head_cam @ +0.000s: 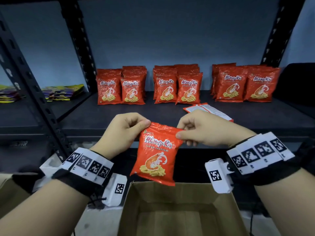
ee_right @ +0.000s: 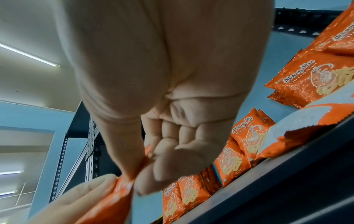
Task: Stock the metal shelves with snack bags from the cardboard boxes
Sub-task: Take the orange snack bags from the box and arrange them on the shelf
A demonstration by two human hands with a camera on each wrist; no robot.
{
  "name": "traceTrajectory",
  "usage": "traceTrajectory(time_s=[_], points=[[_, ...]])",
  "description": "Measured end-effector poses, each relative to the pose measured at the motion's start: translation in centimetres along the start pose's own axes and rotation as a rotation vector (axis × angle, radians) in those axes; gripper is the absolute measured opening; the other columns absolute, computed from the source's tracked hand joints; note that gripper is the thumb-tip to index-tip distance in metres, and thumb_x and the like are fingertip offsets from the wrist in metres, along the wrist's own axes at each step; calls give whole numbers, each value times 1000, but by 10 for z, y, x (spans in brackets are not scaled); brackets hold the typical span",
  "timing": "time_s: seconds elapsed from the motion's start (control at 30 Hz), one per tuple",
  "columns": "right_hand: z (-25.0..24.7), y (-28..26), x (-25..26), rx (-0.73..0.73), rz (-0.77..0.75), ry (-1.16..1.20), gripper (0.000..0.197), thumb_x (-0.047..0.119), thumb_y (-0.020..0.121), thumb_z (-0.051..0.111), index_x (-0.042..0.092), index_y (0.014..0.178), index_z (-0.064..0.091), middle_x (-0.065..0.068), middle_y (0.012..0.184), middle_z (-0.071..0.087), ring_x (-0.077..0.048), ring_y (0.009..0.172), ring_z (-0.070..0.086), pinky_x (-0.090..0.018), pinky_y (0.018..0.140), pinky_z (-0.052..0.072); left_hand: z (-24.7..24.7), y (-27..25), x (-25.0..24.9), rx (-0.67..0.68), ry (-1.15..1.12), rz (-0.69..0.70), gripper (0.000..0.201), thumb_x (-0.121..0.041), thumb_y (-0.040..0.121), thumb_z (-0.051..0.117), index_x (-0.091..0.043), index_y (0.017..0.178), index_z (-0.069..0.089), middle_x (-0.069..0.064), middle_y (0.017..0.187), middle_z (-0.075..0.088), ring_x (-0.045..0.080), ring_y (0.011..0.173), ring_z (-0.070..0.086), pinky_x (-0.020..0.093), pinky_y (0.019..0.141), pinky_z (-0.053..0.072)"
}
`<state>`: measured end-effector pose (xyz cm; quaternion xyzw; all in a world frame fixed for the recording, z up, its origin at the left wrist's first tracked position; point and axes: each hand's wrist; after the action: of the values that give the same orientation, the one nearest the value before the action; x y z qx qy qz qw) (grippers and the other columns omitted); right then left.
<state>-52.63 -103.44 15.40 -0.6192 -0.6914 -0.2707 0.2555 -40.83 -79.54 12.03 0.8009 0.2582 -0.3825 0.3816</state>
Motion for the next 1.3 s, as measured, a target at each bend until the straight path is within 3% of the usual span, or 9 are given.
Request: traceTrajectory(time_s=[0.13, 0.27, 0.43, 0.57, 0.8, 0.93, 1.03, 1.13, 1.3], points=[[3, 4, -1, -228, -46, 58, 9, 15, 97, 70, 13, 89, 71, -9, 72, 73, -13, 61, 69, -26, 60, 56, -3, 2, 6, 82, -256, -155, 43, -37, 81, 85, -12, 109, 65, 5, 93, 77, 17, 88, 75, 30, 75, 59], [8, 8, 3, -388, -118, 175, 5, 14, 97, 69, 14, 95, 73, -15, 78, 72, -26, 70, 72, -37, 65, 61, -6, 0, 15, 310, -257, -234, 74, -11, 71, 93, -13, 134, 54, 9, 123, 73, 27, 115, 70, 42, 97, 56], [13, 12, 0, -500, -108, 142, 18, 31, 91, 77, 26, 107, 71, 0, 87, 71, -17, 78, 65, -36, 76, 57, -17, 4, 23, 57, -281, -229, 57, -6, 68, 86, -6, 119, 60, 8, 107, 78, 22, 97, 75, 30, 81, 60], [7, 10, -18, -557, -9, -134, 34, 44, 90, 74, 30, 120, 65, 15, 101, 66, -12, 108, 56, -28, 88, 41, -39, 12, 41, -253, -276, -261, 62, -12, 66, 93, -6, 117, 58, 8, 101, 79, 24, 92, 76, 39, 85, 60], [-10, 8, -51, -602, 281, -480, 56, 66, 84, 67, 35, 131, 60, 6, 136, 58, -25, 138, 37, -54, 108, 35, -76, 15, 74, -585, -53, -293, 71, -26, 73, 93, -10, 128, 53, 6, 104, 74, 17, 91, 74, 26, 75, 59], [-8, 7, -63, -547, 359, -446, 73, 71, 81, 66, 31, 142, 57, 2, 151, 52, -29, 142, 38, -55, 113, 37, -89, 11, 91, -635, 174, -378, 72, -54, 67, 90, -21, 122, 57, -3, 104, 70, 15, 98, 70, 41, 92, 56], [2, 8, -59, -488, 359, -527, 74, 74, 83, 63, 32, 143, 57, 4, 152, 50, -28, 138, 43, -52, 109, 37, -88, 10, 90, -636, 277, -393, 70, -58, 73, 85, -21, 125, 58, -6, 109, 66, 15, 102, 66, 35, 92, 51], [15, 10, -51, -451, 304, -576, 74, 76, 83, 61, 35, 145, 53, 8, 151, 48, -25, 137, 42, -52, 110, 35, -84, 12, 84, -612, 395, -373, 68, -56, 80, 80, -15, 130, 57, -2, 111, 63, 19, 105, 62, 33, 91, 45], [39, 15, -38, -413, 176, -626, 67, 60, 87, 70, 38, 146, 48, 12, 146, 47, -21, 133, 39, -46, 109, 31, -77, 10, 74, -554, 625, -391, 72, -70, 83, 66, -17, 130, 58, 13, 128, 58, 35, 127, 50, 53, 106, 43]])
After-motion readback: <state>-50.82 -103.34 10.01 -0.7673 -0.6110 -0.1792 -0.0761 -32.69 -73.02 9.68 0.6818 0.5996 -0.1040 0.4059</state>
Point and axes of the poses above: each hand's wrist, its own y-axis towards the middle knuckle, its own z-axis out of the palm, x = y × z
